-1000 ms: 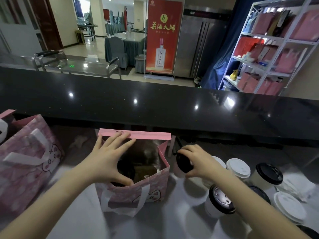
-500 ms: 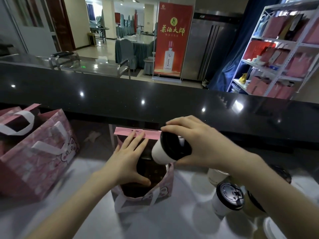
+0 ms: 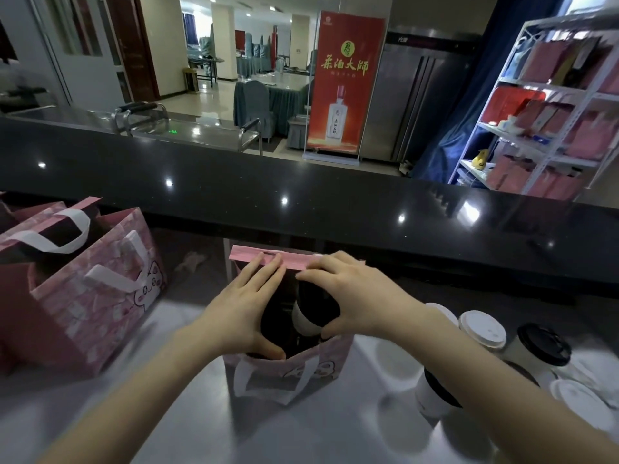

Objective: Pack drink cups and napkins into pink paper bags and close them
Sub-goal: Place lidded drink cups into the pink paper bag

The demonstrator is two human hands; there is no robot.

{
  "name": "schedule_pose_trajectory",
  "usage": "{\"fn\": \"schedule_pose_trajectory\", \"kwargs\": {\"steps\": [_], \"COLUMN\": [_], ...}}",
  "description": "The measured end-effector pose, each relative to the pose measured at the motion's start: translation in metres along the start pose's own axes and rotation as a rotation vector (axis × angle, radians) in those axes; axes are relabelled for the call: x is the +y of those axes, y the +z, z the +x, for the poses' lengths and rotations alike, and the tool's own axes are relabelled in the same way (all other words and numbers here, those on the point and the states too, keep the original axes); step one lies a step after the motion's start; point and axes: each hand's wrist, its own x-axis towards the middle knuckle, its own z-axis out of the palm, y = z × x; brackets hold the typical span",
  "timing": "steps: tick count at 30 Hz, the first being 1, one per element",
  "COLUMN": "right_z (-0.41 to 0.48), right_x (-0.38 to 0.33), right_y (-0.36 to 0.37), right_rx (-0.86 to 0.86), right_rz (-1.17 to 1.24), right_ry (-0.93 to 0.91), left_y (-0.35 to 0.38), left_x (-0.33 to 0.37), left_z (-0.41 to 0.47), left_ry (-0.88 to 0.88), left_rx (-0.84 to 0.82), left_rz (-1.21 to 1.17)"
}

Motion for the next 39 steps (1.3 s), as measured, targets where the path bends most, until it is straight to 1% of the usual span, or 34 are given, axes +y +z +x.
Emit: {"fn": "schedule_pose_trajectory", "kwargs": {"steps": [3,6,11,14,16,18,21,26,30,36,39], "right_z": [-0.008,-0.017,-0.034,-0.041,-0.039,-0.031,-0.015,-0.001,0.002,0.012,0.017], "right_x": [-0.001,0.001,0.016,0.025,0.024,0.016,0.001,-0.013,-0.017,-0.015,-0.011], "right_y": [0.016,0.023,0.020,0.010,0.003,0.001,0.010,0.047,0.077,0.100,0.109], "right_rx": [-0.044,-0.068,-0.120,-0.148,-0.130,-0.106,-0.115,-0.228,-0.258,-0.173,-0.198], "right_rz": [0.005,-0.028,-0.008,0.069,0.157,0.200,0.122,-0.104,-0.105,-0.052,-0.047], "right_ry": [0.009,-0.011,0.005,0.081,0.125,0.129,0.100,0.087,0.127,0.167,0.190], "left_y": [-0.002,-0.009,-0.016,-0.011,-0.004,0.001,0.003,0.006,0.005,0.004,0.002], "left_x": [-0.006,-0.008,-0.002,0.005,0.009,0.014,0.020,0.023,0.023,0.011,0.007], "left_z": [-0.001,0.001,-0.001,-0.009,-0.016,-0.021,-0.024,-0.028,-0.027,-0.027,-0.024], "left_ry": [-0.001,0.005,0.116,0.125,0.130,0.134,0.127,0.114,0.110,0.061,0.052], "left_rx": [-0.002,-0.002,-0.013,-0.024,-0.007,0.009,0.021,0.029,0.024,-0.005,-0.016], "left_rz": [0.086,0.107,0.106,0.122,0.135,0.153,0.164,0.206,0.221,0.232,0.229]}}
